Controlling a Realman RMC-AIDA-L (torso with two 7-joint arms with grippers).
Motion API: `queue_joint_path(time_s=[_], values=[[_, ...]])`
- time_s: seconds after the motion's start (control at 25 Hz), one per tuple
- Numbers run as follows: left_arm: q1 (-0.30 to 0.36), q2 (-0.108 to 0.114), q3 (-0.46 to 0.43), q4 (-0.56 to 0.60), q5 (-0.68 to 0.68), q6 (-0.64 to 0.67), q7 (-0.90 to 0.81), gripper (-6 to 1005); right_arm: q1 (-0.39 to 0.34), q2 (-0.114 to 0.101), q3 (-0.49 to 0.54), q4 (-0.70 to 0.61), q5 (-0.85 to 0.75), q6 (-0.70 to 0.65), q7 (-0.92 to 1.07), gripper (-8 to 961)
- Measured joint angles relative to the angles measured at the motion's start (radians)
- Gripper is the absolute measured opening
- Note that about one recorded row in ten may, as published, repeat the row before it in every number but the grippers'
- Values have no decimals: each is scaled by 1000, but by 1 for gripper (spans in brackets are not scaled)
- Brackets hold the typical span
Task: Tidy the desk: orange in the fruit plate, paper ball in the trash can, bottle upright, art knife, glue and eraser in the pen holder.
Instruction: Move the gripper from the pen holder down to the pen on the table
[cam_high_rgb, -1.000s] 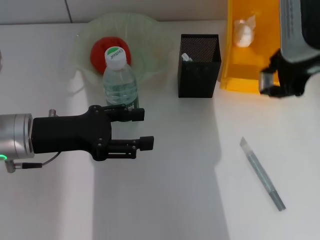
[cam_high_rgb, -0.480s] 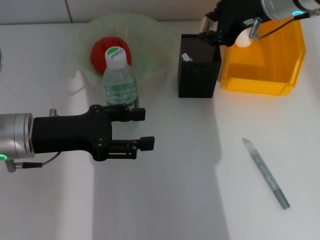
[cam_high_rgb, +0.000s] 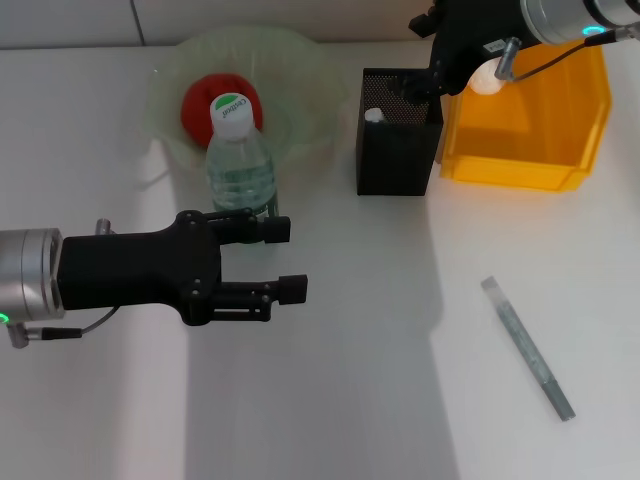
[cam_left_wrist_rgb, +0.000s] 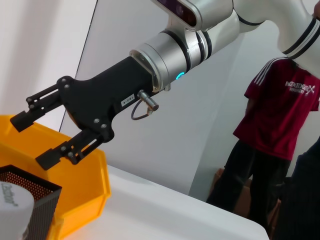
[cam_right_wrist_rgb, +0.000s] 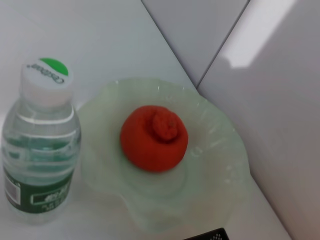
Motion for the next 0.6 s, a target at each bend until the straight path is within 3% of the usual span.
queue_joint_path(time_s=[0.12, 0.24, 0.28, 0.32, 0.48, 0.6], values=[[5, 4, 0, 6, -1, 17, -7, 795, -23, 0, -2, -88, 0, -58, 51, 683], [13, 5, 0, 23, -1, 35, -11, 795, -50, -3, -1, -257, -4, -213, 178, 717], [15, 5, 0, 28, -1, 48, -12, 795, -65, -2, 11, -368, -19, -341, 277, 717], [15, 5, 0, 28, -1, 48, -12, 795, -65, -2, 11, -368, -19, -341, 277, 716], [19, 7, 0, 39, -1, 66, -13, 795, -77, 2, 5, -514, -136, -588, 503, 716], [20, 9, 3, 44, 2, 70, -13, 795, -85, 3, 5, -509, -147, -643, 560, 715]])
